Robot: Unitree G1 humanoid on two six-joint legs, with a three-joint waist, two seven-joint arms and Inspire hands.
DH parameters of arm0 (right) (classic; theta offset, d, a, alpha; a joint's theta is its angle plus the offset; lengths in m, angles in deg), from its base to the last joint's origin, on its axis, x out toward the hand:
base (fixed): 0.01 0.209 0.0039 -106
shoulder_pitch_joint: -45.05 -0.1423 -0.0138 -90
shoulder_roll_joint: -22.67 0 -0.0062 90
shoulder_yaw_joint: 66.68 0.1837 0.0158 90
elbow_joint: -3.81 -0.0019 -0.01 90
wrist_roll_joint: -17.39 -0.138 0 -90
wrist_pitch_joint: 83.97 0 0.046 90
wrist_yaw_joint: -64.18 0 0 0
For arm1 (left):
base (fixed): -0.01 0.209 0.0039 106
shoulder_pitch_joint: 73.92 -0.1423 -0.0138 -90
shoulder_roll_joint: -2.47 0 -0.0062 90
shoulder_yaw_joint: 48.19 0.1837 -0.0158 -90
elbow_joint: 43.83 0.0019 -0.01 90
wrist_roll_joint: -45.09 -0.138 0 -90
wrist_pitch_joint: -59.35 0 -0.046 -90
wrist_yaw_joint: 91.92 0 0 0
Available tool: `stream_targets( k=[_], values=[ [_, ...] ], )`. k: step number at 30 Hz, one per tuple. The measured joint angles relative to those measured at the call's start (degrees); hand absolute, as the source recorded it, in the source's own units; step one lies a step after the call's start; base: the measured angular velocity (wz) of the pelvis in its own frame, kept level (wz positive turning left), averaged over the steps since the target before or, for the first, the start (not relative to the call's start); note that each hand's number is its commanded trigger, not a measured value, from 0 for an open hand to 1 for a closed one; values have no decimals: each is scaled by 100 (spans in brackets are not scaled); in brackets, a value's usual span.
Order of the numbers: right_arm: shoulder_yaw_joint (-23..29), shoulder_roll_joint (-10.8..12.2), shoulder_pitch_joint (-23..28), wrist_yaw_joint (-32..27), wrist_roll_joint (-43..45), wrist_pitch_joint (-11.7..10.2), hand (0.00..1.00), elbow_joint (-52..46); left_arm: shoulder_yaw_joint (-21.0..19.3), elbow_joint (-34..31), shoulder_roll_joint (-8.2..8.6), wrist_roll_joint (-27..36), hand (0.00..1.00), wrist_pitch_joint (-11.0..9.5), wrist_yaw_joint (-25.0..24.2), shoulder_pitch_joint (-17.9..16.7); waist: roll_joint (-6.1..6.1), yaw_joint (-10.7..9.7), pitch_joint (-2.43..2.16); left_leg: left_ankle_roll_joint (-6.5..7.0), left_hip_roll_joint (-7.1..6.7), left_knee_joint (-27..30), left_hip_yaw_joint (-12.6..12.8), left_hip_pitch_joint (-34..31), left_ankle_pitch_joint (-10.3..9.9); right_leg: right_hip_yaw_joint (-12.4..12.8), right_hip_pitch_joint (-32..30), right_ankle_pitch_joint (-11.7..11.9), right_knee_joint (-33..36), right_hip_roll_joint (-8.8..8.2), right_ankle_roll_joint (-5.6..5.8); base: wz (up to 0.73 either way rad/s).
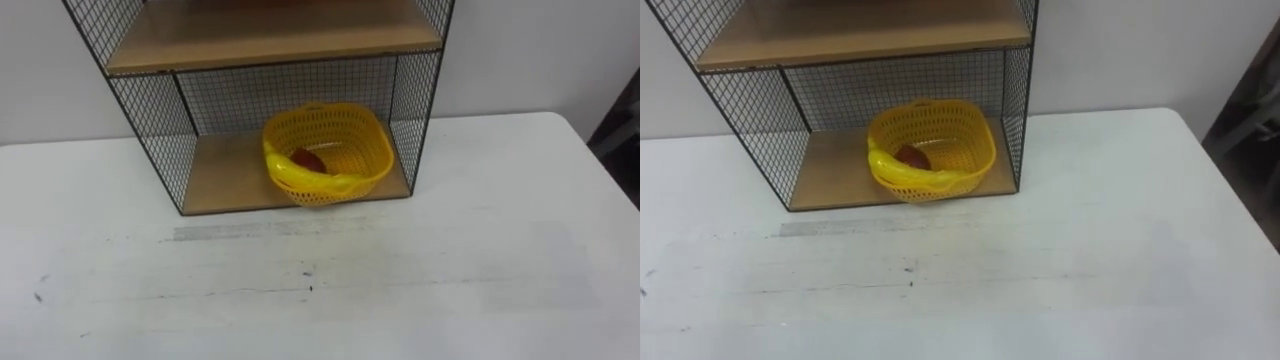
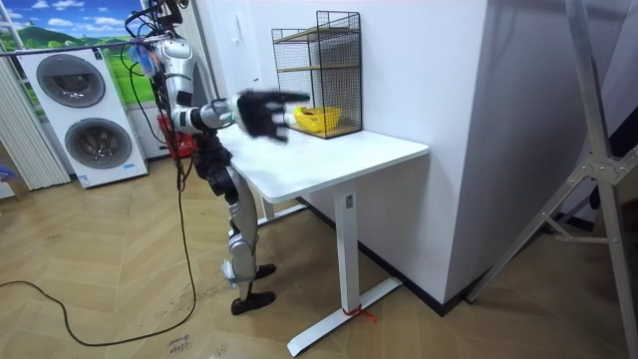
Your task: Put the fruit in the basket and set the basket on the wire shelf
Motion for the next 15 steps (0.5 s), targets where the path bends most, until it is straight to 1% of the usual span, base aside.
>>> stream_targets(
  k=[1,3,4,5,6,7,8,9,10,12,14,15],
  values=[
    [42,0,6,-46,-100,0,0,149,-27,196,-8,177,0,0,50,6,7,3,-5,0,0,5,-1,-9,-1,-3,-4,0,0,0,0,0],
    [227,-1,46,-357,-337,-19,0,748,-173,985,-30,632,0,-8,331,41,27,35,-15,1,-4,11,-1,-53,-5,-6,-43,-4,8,-4,7,0],
    [249,-2,75,-439,-391,-32,0,900,-176,1158,-57,735,0,-17,422,42,27,49,-13,1,-5,12,-5,-61,-6,-10,-48,-5,8,-4,8,3],
    [268,-3,135,-556,-545,-63,0,1180,-176,1426,-103,985,0,-32,571,48,24,54,-12,1,-4,18,-8,-74,-6,-17,-58,-7,9,-4,9,3],
    [271,-15,194,-593,-669,-126,0,1513,-173,1849,-202,1139,0,-65,596,61,29,59,-12,-2,-7,19,-17,-80,-9,-25,-60,-11,12,-7,8,5],
    [273,-27,198,-588,-730,-139,0,1698,-173,2087,-262,1167,0,-66,600,70,29,52,-13,-2,-16,21,-44,-83,-10,-49,-58,-16,12,-13,8,16],
    [298,-42,207,-581,-888,-151,0,2070,-173,2506,-352,1205,0,-71,627,78,13,4,-22,-2,-34,23,-88,-96,-10,-116,-56,-36,16,-33,12,29],
    [400,-77,207,-560,-1203,-211,0,2493,-174,2908,-430,1274,0,-130,648,122,11,-58,-24,-2,-35,23,-82,-116,-10,-165,-52,-52,18,-47,20,31],
    [425,-125,203,-546,-1348,-254,0,2763,-174,3144,-476,1319,0,-174,648,157,11,-62,-24,-1,-35,22,-75,-121,-10,-164,-51,-57,19,-48,25,22],
    [449,-286,149,-467,-1761,-370,0,3895,-175,4153,-666,1348,0,-279,635,240,4,-68,-25,22,-38,17,-72,-128,-25,-166,-49,-62,20,-53,30,7],
    [487,-295,132,-398,-1962,-412,0,4498,-172,4616,-673,1336,0,-293,635,238,-9,-83,-29,26,-40,28,-74,-126,-42,-183,-49,-67,25,-65,33,0],
    [478,-293,107,-334,-1971,-486,0,4923,-157,4857,-672,1290,0,-316,617,248,-40,-93,-34,-4,-46,64,-75,-124,-101,-206,-52,-91,64,-85,36,0]
  ],
)
